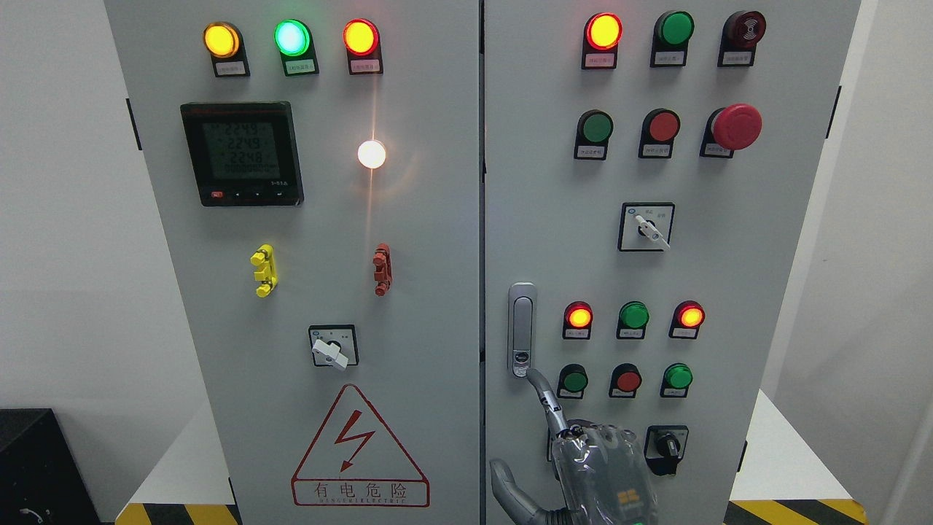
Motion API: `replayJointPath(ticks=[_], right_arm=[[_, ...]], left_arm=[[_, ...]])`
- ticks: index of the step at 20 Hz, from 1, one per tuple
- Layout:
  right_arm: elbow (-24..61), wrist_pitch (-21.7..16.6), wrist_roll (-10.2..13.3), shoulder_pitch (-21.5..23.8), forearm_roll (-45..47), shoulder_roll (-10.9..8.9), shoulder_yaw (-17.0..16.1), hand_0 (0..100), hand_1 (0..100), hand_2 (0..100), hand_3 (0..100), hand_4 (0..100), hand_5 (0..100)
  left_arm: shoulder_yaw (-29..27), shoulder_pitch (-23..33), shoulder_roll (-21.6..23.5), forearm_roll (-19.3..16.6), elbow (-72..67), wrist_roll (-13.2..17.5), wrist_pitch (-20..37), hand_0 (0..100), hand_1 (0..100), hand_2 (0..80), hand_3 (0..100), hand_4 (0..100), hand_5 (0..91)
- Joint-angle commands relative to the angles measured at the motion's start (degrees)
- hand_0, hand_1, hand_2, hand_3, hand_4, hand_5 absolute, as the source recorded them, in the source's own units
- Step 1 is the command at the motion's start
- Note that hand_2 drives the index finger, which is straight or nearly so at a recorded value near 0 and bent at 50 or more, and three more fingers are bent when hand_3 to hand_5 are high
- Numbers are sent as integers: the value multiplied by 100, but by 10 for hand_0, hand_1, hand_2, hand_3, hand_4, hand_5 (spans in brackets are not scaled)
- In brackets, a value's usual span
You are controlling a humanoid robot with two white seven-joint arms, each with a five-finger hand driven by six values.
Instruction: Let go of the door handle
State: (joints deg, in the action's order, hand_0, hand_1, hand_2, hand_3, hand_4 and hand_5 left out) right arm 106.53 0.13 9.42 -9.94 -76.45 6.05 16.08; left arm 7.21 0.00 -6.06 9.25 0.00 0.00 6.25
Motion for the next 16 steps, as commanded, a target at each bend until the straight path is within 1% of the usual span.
replayJointPath(ticks=[1, 3, 6, 8, 16], right_arm=[[-440, 109, 25, -87, -546, 125, 88, 361, 241, 3, 1000, 1000, 1000], [-458, 258, 33, -166, -564, 125, 141, 362, 241, 2, 1000, 1000, 1000], [-519, 320, 33, -306, -582, 125, 150, 362, 242, 1, 1000, 1000, 1000], [-555, 478, 33, -333, -590, 125, 150, 362, 242, 0, 1000, 1000, 1000], [-669, 549, 33, -447, -705, 125, 185, 362, 244, 0, 1000, 1000, 1000]], left_arm=[[0, -149, 0, -2, -167, 0, -1, 120, 556, 0, 0, 0, 0], [0, -149, 0, -2, -167, 0, -1, 120, 556, 0, 0, 0, 0], [9, -149, 0, -2, -167, 0, -1, 120, 556, 0, 0, 0, 0], [0, -149, 0, -2, -167, 0, -1, 120, 556, 0, 0, 0, 0], [0, -149, 0, -2, -167, 0, -1, 120, 556, 0, 0, 0, 0]])
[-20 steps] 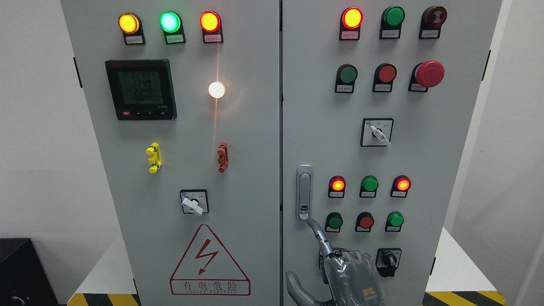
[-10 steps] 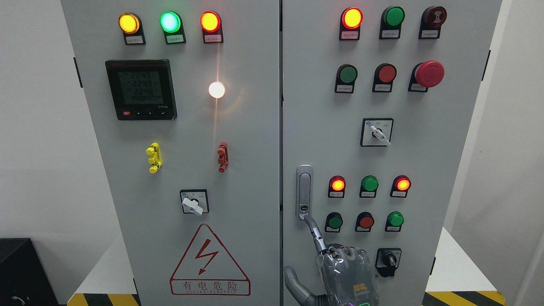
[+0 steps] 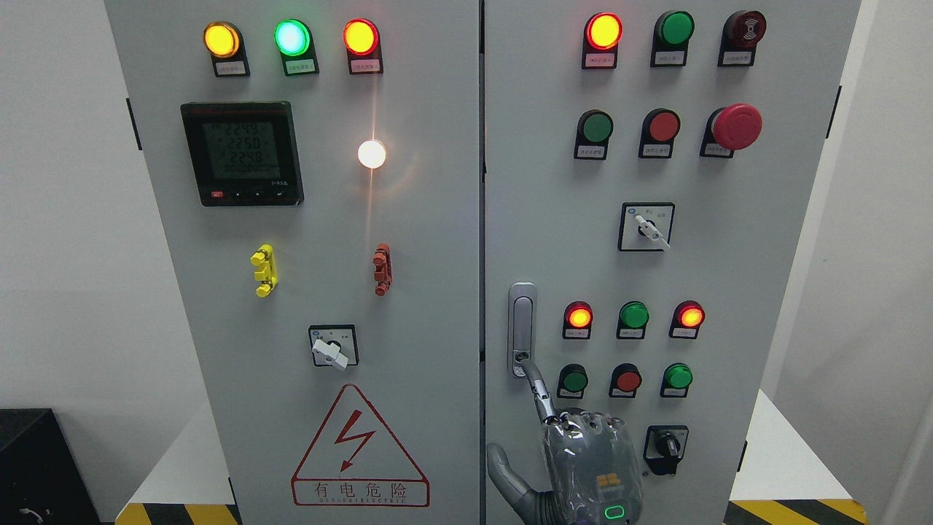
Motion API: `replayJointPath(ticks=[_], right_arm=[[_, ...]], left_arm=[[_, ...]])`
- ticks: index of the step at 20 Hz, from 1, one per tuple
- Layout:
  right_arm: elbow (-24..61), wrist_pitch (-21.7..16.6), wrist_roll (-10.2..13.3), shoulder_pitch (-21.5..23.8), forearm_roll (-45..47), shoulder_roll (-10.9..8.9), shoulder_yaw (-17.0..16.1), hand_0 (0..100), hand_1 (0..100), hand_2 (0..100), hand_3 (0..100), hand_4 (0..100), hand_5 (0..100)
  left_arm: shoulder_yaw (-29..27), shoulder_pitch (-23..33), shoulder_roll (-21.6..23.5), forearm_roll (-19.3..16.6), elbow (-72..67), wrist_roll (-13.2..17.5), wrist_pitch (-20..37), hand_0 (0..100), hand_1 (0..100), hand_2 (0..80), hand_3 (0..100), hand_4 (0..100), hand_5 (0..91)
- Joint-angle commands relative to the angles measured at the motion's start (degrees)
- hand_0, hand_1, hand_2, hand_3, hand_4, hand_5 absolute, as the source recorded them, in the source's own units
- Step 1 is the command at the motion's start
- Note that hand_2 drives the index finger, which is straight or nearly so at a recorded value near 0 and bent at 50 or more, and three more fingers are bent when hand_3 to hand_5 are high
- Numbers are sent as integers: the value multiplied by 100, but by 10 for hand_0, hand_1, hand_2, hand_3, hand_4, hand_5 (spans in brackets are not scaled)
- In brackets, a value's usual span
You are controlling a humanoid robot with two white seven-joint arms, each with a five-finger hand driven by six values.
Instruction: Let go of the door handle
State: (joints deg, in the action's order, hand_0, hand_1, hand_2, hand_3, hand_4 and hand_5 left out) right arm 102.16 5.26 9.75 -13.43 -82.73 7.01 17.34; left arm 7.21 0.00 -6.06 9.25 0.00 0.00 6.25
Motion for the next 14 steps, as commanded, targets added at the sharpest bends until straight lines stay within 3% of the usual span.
replayJointPath(ticks=[1, 14], right_arm=[[-240, 89, 1, -107, -76, 29, 58, 362, 244, 0, 1000, 1000, 1000], [-337, 203, -17, -204, -85, 29, 58, 362, 246, 0, 1000, 1000, 1000]], left_arm=[[0, -149, 0, 7, -167, 0, -1, 120, 556, 0, 0, 0, 0], [0, -149, 0, -2, -167, 0, -1, 120, 556, 0, 0, 0, 0]])
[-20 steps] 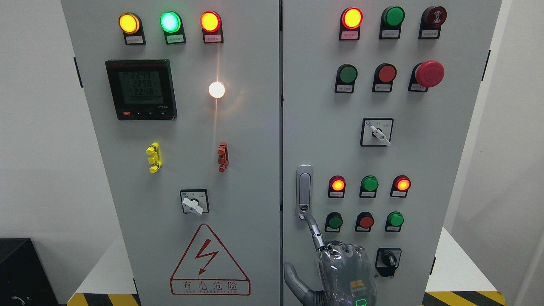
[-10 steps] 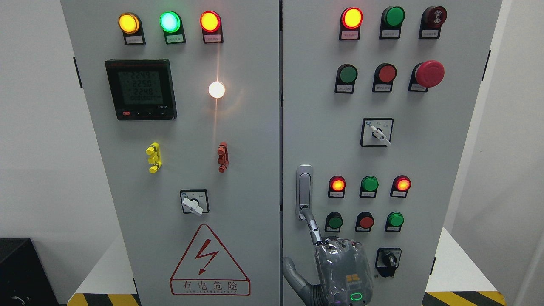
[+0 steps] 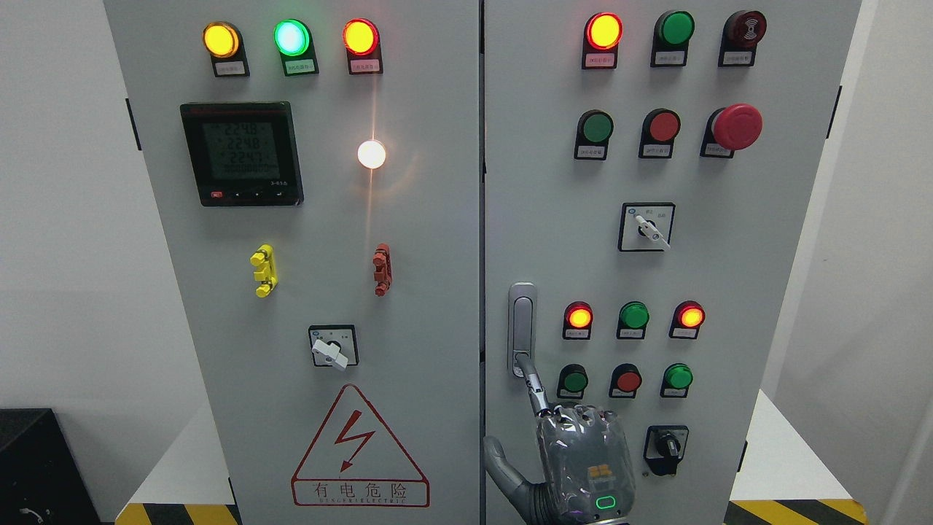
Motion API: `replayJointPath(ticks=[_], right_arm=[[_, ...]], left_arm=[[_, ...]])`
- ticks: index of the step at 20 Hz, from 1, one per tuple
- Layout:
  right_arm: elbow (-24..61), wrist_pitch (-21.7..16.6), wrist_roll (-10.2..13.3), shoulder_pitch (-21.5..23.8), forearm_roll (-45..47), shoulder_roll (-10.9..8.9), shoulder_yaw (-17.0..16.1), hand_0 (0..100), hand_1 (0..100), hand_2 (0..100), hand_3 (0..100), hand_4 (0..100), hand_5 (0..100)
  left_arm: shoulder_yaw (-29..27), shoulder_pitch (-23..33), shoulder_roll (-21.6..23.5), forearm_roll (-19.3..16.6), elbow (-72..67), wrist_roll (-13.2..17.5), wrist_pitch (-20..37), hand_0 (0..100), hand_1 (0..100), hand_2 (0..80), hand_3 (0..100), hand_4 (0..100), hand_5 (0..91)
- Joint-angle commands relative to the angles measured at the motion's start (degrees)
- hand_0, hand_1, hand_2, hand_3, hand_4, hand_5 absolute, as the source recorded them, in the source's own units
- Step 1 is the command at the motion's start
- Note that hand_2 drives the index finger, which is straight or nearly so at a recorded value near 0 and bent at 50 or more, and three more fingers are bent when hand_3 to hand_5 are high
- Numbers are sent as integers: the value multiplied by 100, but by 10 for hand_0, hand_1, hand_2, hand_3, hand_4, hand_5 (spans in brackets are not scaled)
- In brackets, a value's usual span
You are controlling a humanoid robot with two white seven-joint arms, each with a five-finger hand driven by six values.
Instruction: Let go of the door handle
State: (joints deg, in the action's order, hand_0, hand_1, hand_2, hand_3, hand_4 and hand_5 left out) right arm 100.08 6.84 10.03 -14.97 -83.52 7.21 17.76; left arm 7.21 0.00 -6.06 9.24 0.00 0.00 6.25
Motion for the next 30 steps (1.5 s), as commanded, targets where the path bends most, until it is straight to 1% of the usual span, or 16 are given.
replayJointPath(ticks=[1, 10, 13, 30], right_arm=[[-138, 54, -45, -58, -7, 8, 17, 362, 246, 0, 1000, 1000, 1000], [-147, 63, -45, -58, -7, 8, 9, 363, 248, 4, 1000, 1000, 1000], [-147, 133, -53, -67, -7, 8, 0, 364, 249, 4, 1000, 1000, 1000], [-208, 134, -80, -102, -7, 17, 0, 368, 248, 11, 1000, 1000, 1000]], left_arm=[[0, -149, 0, -2, -167, 0, -1, 120, 556, 0, 0, 0, 0], [0, -149, 0, -2, -167, 0, -1, 120, 556, 0, 0, 0, 0], [0, -149, 0, -2, -167, 0, -1, 120, 556, 0, 0, 0, 0], [0, -149, 0, -2, -167, 0, -1, 120, 556, 0, 0, 0, 0]])
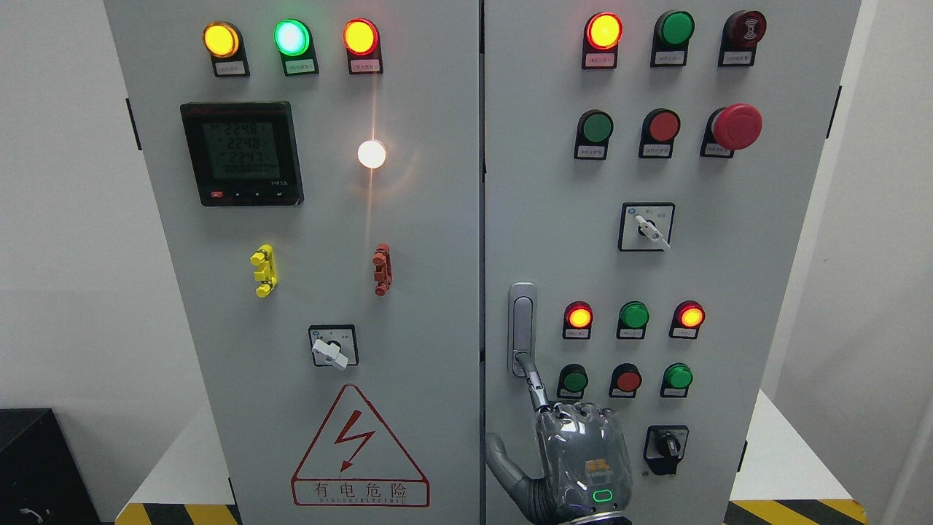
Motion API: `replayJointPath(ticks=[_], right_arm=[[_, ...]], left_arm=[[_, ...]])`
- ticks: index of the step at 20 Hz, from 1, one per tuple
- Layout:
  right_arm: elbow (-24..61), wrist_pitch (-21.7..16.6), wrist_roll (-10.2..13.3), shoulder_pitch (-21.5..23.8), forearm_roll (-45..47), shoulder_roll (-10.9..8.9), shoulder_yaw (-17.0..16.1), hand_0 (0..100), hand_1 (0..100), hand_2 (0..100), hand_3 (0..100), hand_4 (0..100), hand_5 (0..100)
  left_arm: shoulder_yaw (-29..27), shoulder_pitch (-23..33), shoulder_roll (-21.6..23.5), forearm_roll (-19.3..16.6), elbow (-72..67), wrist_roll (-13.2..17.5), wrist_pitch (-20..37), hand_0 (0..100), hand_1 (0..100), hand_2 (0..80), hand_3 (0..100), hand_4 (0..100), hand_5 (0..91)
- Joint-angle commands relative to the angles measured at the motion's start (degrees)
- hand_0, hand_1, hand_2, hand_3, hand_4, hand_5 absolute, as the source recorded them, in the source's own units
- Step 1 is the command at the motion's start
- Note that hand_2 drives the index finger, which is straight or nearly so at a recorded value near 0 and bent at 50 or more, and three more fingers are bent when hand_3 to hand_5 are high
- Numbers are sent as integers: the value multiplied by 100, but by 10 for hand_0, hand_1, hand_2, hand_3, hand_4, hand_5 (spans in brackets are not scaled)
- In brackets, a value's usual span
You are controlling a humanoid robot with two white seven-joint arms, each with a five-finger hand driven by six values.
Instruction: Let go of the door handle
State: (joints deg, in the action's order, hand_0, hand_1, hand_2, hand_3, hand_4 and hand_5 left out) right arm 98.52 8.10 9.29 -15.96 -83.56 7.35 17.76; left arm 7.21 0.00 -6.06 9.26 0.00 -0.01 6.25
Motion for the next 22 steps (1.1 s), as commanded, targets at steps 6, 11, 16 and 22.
replayJointPath(ticks=[6, 11, 16, 22], right_arm=[[-69, 7, -7, 5, -3, 21, -19, 369, 248, 12, 1000, 1000, 1000], [-96, 7, -15, 5, -3, 30, -19, 369, 248, 16, 1000, 1000, 1000], [-113, 7, -24, 14, -3, 30, -27, 370, 247, 19, 1000, 1000, 1000], [-131, 7, -24, 32, 6, 21, -27, 372, 246, 20, 1000, 1000, 1000]], left_arm=[[0, -149, 0, -3, -167, 1, -1, 120, 556, 0, 0, 0, 0], [0, -149, 0, -3, -167, 1, -1, 120, 556, 0, 0, 0, 0], [0, -149, 0, -3, -167, 1, -1, 120, 556, 0, 0, 0, 0], [0, -149, 0, -3, -167, 1, -1, 120, 556, 0, 0, 0, 0]])
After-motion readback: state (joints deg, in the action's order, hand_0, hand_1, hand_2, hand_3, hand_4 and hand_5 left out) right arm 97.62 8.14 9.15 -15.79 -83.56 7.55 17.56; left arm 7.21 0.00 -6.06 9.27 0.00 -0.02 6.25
